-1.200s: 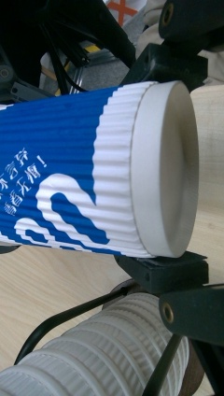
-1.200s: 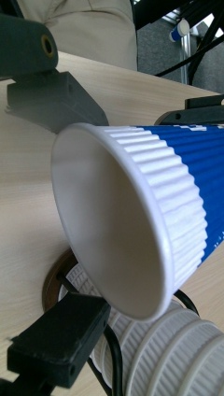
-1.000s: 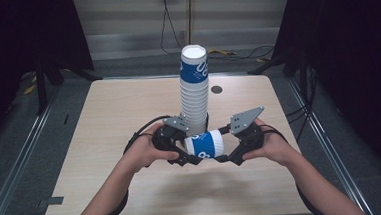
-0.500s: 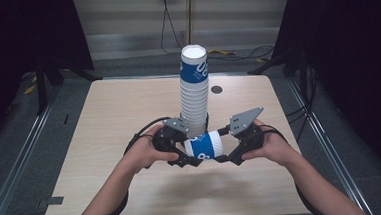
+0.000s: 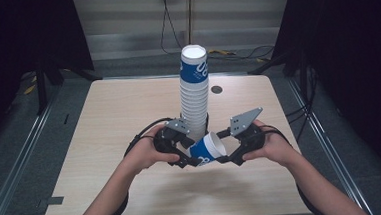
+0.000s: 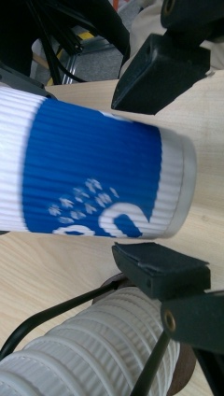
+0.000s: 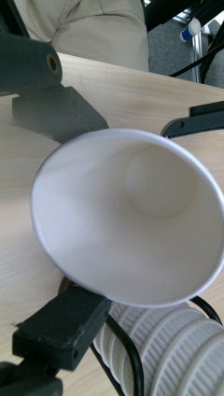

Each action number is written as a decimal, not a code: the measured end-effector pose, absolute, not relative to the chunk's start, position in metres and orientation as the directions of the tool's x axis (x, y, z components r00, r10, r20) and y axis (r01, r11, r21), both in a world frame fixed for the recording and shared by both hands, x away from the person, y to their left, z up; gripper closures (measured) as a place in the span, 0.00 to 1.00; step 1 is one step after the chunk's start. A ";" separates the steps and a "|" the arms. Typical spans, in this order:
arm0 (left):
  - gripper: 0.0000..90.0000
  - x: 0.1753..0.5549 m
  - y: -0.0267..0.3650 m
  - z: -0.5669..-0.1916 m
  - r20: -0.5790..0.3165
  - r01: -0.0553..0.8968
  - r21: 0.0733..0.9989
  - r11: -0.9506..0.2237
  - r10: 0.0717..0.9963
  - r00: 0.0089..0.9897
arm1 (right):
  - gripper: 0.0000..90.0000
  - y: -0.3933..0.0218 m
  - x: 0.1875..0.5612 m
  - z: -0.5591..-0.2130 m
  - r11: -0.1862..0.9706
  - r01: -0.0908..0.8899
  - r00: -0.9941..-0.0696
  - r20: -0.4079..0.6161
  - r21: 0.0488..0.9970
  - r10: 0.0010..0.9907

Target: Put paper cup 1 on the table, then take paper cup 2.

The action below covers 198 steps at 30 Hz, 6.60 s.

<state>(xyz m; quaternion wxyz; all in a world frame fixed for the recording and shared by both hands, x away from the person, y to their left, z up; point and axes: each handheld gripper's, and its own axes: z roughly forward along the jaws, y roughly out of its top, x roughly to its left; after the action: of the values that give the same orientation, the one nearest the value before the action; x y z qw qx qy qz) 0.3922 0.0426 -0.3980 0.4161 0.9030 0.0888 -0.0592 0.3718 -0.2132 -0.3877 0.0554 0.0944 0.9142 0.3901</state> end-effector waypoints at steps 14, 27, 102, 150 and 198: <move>0.37 0.392 0.038 -0.395 -0.158 0.191 0.748 -0.636 0.108 0.981 | 0.24 -0.209 0.372 -0.389 0.690 0.131 -0.978 -0.022 0.711 0.208; 0.27 0.392 0.039 -0.398 -0.146 0.197 0.729 -0.655 0.132 0.980 | 0.27 -0.212 0.373 -0.391 0.717 0.142 -0.974 -0.034 0.682 0.225; 0.20 0.382 0.073 -0.450 -0.180 0.309 0.683 -0.662 0.258 0.949 | 0.20 -0.237 0.434 -0.395 0.853 0.468 -0.825 -0.231 0.230 0.515; 0.20 0.379 0.074 -0.453 -0.194 0.329 0.681 -0.654 0.272 0.942 | 0.16 -0.251 0.429 -0.416 0.759 0.532 -0.778 -0.137 0.375 0.614; 0.20 0.403 0.086 -0.403 -0.133 0.340 0.652 -0.678 0.339 0.931 | 0.19 -0.246 0.383 -0.395 0.800 0.483 -0.851 -0.024 0.356 0.524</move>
<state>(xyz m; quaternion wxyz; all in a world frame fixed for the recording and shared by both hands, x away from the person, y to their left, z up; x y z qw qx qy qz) 0.4029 0.0858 -0.4034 0.3562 0.9159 0.1852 -0.0006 0.3829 -0.2459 -0.3954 0.0604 0.2659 0.9468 0.1708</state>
